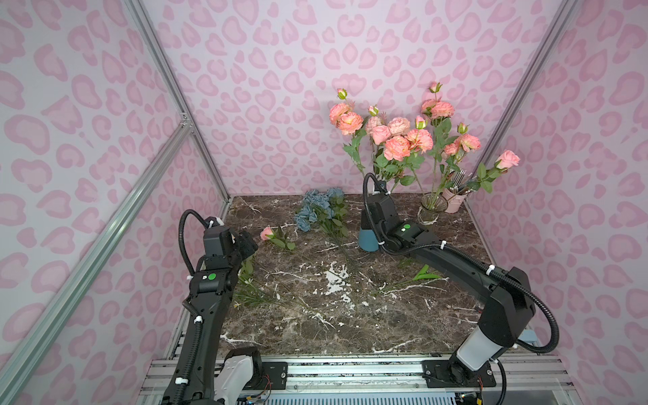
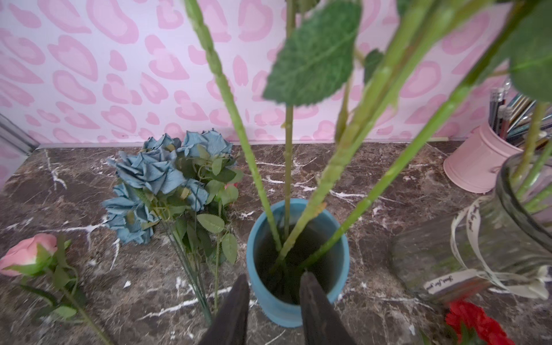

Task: Place the pink flowers into the vase
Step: Place the flower in the vase.

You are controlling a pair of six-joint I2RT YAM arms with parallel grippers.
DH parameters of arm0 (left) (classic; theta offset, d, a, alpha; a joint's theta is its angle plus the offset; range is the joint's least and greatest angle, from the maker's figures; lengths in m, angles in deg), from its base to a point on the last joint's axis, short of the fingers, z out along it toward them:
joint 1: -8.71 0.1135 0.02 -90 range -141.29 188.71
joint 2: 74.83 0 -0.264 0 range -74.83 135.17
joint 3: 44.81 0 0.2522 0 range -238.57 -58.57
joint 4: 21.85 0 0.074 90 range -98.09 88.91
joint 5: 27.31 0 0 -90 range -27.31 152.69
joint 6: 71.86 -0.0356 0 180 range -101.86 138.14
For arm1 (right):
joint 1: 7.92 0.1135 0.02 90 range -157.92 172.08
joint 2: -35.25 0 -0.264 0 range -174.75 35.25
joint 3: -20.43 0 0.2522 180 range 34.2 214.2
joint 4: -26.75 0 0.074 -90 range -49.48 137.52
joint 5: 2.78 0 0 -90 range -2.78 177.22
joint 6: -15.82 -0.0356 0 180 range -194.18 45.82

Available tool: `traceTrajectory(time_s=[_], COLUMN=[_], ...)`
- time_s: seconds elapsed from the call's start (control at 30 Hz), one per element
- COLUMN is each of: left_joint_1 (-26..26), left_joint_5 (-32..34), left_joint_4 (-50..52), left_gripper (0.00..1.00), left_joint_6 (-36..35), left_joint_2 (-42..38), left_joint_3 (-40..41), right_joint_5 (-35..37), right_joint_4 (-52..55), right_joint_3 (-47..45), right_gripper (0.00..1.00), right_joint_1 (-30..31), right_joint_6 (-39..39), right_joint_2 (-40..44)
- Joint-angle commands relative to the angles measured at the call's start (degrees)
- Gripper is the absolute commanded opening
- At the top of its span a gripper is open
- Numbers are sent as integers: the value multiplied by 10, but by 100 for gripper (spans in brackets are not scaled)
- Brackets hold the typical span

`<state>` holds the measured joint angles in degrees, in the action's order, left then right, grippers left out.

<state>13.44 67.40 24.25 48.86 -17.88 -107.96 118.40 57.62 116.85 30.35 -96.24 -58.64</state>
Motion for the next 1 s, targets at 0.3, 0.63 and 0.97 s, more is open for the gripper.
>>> traceTrajectory(time_s=[0.3,0.63,0.97], left_joint_1=[-166,-208,-225], left_joint_5=[20,-2,-1], left_joint_4=[-49,-129,-193], left_gripper=[66,63,60], left_joint_6=[161,262,340], left_joint_2=[60,118,223], left_joint_3=[25,42,37], right_joint_5=[-30,-60,-83], right_joint_4=[61,62,61], right_joint_3=[-42,-117,-137], right_gripper=[32,31,30], right_joint_1=[50,65,56], right_joint_6=[-25,-53,-58], right_joint_2=[60,115,141])
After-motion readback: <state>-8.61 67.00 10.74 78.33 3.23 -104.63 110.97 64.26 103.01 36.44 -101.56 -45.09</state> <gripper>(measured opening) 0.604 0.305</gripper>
